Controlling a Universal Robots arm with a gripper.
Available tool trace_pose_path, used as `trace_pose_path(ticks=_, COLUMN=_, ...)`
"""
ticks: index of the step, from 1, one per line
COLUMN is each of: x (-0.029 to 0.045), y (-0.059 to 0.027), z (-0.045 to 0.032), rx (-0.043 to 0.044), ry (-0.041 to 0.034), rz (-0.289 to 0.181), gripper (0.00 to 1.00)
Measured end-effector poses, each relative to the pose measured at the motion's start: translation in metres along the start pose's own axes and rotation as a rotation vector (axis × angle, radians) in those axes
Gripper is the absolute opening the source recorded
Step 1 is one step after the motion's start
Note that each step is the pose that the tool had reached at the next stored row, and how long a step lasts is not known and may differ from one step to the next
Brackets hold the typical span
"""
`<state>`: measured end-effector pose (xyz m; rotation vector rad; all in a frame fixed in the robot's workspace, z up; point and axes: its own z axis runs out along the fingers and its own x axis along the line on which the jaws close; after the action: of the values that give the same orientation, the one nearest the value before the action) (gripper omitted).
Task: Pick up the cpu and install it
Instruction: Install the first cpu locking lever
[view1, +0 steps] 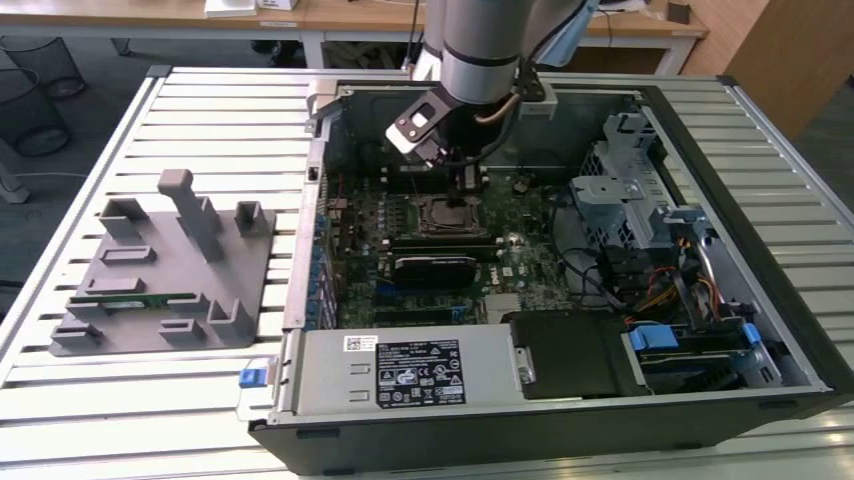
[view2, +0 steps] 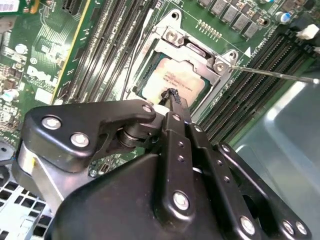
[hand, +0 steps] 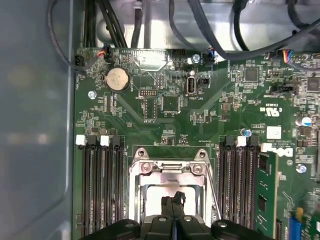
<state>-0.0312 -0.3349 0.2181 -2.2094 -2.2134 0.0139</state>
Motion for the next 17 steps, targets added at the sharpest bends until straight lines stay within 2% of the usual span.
trace_pose_path(ticks=7, x=0.0001, y=-0.0004, z=-0.0190, rx=-0.0062, ry=-0.0001, rz=0.000, gripper=0.11)
trace_pose_path(ticks=17, x=0.0002, y=-0.0032, z=-0.0505, rx=-0.0234, ry=-0.0002, rz=0.000, gripper=0.11)
